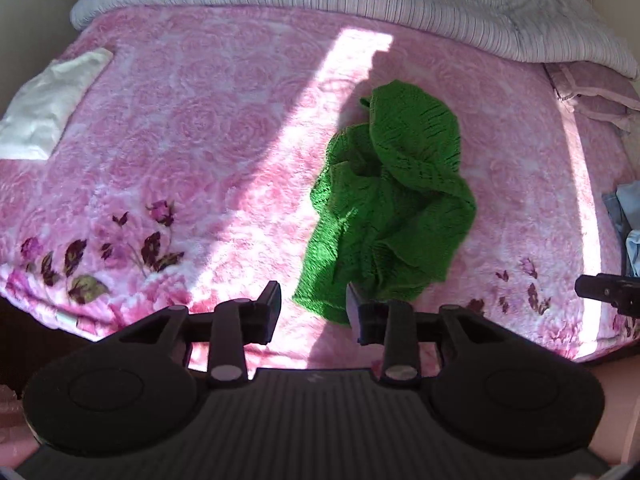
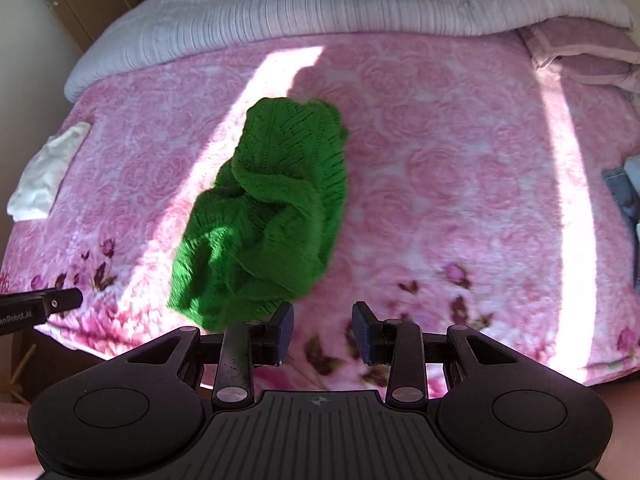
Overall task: Fold clothes
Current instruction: 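Grasp the green vest with the left gripper while the right gripper grasps another edge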
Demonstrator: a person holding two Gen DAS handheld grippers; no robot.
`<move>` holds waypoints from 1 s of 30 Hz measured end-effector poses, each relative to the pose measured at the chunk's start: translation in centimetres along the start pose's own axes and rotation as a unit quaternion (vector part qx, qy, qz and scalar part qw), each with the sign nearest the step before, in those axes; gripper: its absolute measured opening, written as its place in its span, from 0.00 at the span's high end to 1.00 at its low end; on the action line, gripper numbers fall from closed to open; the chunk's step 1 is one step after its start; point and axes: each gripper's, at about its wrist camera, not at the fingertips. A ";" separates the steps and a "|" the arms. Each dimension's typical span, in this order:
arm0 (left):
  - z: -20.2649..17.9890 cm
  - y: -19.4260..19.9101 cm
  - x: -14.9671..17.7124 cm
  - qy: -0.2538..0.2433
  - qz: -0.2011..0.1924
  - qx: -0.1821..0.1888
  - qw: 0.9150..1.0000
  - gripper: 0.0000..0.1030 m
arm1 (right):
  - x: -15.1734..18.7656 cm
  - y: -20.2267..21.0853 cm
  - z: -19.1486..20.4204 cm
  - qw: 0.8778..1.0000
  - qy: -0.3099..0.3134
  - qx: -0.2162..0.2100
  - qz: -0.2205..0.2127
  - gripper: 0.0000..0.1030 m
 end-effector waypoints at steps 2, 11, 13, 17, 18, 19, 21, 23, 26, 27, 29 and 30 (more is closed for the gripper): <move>1.1 -2.1 -1.8 -0.008 0.014 0.009 1.000 0.60 | -1.5 -1.8 1.0 1.000 -0.004 0.007 0.010 0.65; 1.3 -11.6 -7.2 -0.050 0.047 0.054 0.996 0.60 | -4.2 -10.1 2.9 0.997 0.013 0.077 0.011 0.65; 0.5 -13.0 -7.3 -0.050 0.050 0.074 0.995 0.60 | -4.3 -11.8 3.3 0.995 0.045 0.094 0.012 0.65; -0.7 -15.9 -7.0 -0.031 0.062 0.105 0.992 0.57 | -4.6 -14.9 4.1 0.987 0.119 0.105 -0.005 0.65; -0.9 -16.6 -6.9 -0.026 0.065 0.108 0.992 0.57 | -4.6 -15.7 4.2 0.984 0.139 0.107 -0.010 0.65; -1.1 -17.3 -6.8 -0.022 0.068 0.111 0.991 0.57 | -4.7 -16.5 4.3 0.981 0.159 0.113 -0.013 0.65; -1.2 -18.3 -6.6 -0.011 0.069 0.117 0.991 0.57 | -4.7 -18.2 4.3 0.972 0.198 0.121 -0.019 0.65; -1.5 -19.2 -6.2 -0.001 0.068 0.130 0.989 0.57 | -4.8 -19.8 4.2 0.963 0.236 0.129 -0.025 0.65; -2.3 -20.5 -5.4 0.008 0.071 0.138 0.988 0.61 | -4.5 -22.4 3.5 0.944 0.297 0.141 -0.015 0.65; -2.6 -20.8 -5.1 0.009 0.071 0.139 0.988 0.65 | -4.2 -22.6 2.9 0.942 0.307 0.135 -0.018 0.65; -3.1 -21.1 -4.5 0.014 0.067 0.135 0.989 0.94 | -3.6 -22.9 1.8 0.937 0.327 0.124 -0.023 0.88; -3.2 -21.0 -4.2 0.019 0.061 0.127 0.990 0.94 | -3.4 -22.9 1.2 0.936 0.331 0.117 -0.026 0.97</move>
Point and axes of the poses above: each gripper's, at about its wrist camera, not at the fingertips, and y roughly against the way its jaws point, z to its left, x to its underside, and after that the axes turned 12 degrees about -x, right-handed
